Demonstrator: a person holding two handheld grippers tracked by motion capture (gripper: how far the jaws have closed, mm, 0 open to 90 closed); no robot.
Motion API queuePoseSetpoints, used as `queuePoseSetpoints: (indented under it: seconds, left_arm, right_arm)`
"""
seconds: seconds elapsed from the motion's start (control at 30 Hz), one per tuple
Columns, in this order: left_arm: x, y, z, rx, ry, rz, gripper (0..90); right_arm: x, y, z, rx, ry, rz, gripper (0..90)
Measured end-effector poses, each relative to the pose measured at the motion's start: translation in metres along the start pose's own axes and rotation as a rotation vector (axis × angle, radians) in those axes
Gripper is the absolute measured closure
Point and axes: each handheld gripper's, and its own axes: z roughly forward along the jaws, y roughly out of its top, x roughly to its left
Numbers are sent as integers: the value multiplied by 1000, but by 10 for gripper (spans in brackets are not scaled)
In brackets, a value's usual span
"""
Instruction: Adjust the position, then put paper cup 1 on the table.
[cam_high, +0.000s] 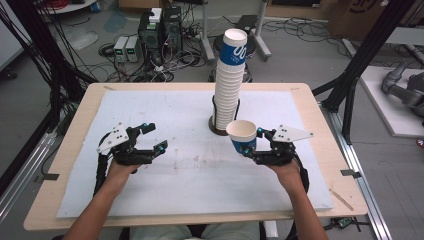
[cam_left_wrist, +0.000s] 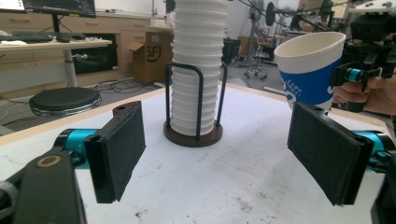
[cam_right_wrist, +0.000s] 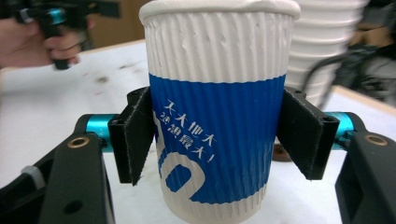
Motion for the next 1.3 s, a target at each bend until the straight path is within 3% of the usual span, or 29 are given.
queuePoseSetpoints:
  seconds: [0.1,0.3,0.43,0.87,1.3]
  left_arm:
    - [2,0,-2,-12,19,-13,158]
    - [6,-2,-9,-21,45,-3,158]
    - [8,-2,-12,-20,61,3,159]
    - [9,-4,-12,-16,70,7,160]
    - [11,-4,-11,-12,72,-2,161]
  right_arm:
    - [-5,-2,-9,-36,-52,14,322]
    - [-16,-5,-23,-102,-158,48,321]
    - [-19,-5,-30,-123,-190,60,321]
    - [-24,-9,-40,-142,-231,90,321]
    - [-39,-20,-36,-104,-307,138,322]
